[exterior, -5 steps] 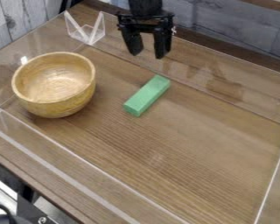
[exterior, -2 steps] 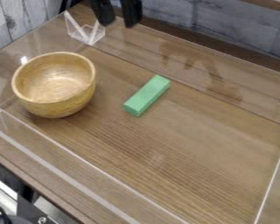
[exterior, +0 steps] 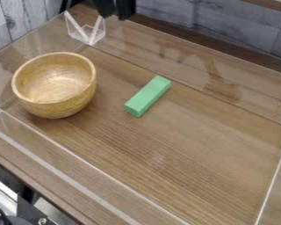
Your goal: Move green object from inside the wooden bowl to the table next to it
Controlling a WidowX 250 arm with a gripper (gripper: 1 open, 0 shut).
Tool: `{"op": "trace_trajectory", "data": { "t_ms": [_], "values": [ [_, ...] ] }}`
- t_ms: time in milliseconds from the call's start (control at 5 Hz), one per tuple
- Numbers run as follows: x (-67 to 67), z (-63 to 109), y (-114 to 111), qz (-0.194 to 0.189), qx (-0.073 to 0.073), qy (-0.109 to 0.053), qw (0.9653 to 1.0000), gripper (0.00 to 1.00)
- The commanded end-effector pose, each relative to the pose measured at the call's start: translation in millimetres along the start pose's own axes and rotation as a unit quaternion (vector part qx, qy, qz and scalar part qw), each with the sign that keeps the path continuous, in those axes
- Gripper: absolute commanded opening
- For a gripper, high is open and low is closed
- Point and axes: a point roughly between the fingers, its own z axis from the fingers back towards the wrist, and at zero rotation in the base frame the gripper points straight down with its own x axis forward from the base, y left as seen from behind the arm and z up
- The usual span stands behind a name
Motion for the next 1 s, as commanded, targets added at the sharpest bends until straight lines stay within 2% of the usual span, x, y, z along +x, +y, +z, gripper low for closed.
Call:
{"op": "trace_trajectory", "data": {
  "t_ms": [0,400,800],
  "values": [
    [12.6,13.0,12.6,-0.025,0.032,-0.02,0.999,0.0],
    [30.2,0.2,26.8,-0.038,0.041,-0.003,0.9985,0.0],
    [36.2,-20.9,21.3,-0.081,0.04,0.02,0.9957,0.0]
  ]
}}
